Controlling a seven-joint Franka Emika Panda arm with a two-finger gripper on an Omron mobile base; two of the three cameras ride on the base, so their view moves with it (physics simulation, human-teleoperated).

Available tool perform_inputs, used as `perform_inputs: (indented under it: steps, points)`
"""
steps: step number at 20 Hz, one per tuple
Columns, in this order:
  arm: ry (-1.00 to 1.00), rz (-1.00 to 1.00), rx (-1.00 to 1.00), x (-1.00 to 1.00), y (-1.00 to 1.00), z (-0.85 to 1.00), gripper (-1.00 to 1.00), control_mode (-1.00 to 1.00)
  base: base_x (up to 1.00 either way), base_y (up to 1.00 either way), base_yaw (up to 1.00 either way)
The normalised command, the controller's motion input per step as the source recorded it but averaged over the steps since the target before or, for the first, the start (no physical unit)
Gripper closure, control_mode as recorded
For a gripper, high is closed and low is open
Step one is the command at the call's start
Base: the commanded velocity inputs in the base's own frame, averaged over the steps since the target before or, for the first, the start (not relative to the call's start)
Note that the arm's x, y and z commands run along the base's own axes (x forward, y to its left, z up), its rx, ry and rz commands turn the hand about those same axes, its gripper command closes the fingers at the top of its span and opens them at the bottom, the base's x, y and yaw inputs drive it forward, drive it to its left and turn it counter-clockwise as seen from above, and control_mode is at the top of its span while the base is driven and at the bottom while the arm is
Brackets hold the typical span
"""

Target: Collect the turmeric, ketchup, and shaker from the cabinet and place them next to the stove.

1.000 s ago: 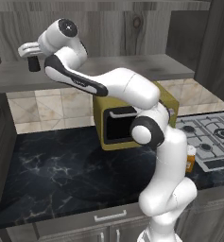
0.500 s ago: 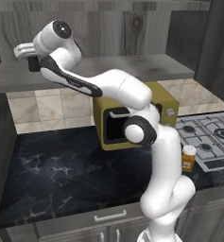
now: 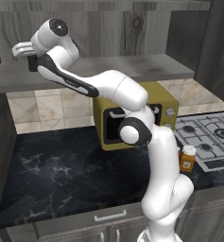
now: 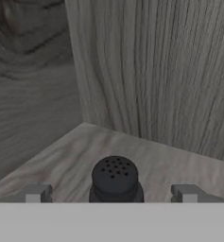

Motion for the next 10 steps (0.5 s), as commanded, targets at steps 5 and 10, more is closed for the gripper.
perform_inputs:
  steps: [5,10]
  points:
    - [0.00,0.00,0.00,0.03,0.00,-0.16,-1.00,-1.00,0.00,0.00,0.00]
    - [0.00,0.00,0.00,0.02,0.01,-0.20,-1.00,-1.00,0.00,0.00,0.00]
